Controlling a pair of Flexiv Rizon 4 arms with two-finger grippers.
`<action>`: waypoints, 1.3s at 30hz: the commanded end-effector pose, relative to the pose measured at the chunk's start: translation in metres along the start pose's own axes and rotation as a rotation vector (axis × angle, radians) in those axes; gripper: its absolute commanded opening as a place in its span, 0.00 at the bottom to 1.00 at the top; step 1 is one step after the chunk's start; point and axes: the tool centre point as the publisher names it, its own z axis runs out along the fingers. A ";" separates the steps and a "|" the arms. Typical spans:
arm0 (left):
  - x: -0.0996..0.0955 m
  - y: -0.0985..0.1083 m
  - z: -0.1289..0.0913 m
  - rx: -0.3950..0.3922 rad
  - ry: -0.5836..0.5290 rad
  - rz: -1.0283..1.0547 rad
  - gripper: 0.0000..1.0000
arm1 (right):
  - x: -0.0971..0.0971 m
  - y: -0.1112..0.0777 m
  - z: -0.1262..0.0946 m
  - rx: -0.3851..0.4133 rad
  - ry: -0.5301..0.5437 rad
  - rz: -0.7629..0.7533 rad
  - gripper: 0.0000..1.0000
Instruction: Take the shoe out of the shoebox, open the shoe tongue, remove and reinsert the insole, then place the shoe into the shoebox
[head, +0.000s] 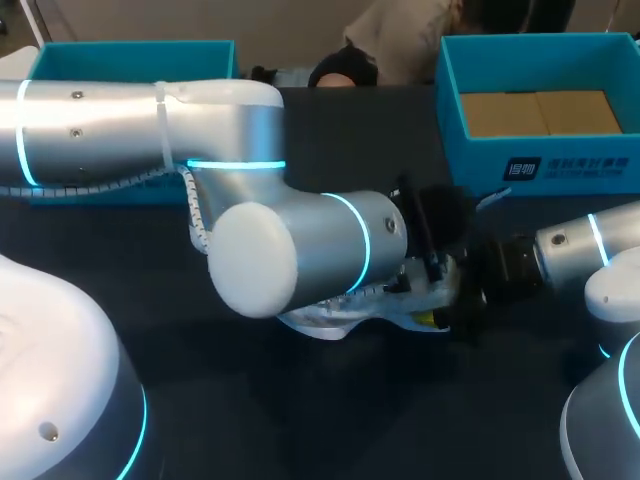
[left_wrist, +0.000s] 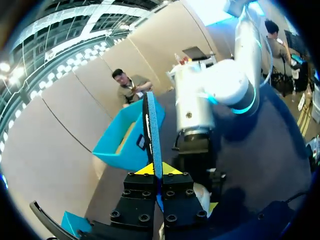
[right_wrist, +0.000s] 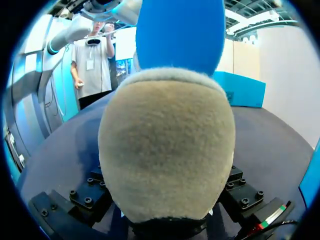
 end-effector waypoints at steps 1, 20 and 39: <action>-0.012 -0.007 -0.012 0.036 0.010 -0.001 0.00 | 0.001 0.000 0.001 0.003 -0.002 0.000 0.00; -0.038 -0.054 -0.024 -0.013 0.101 -0.009 0.00 | 0.001 0.000 0.001 0.003 -0.002 0.000 0.00; -0.062 -0.075 -0.026 -0.074 0.227 -0.042 0.00 | 0.001 0.000 0.001 0.003 -0.002 0.000 0.00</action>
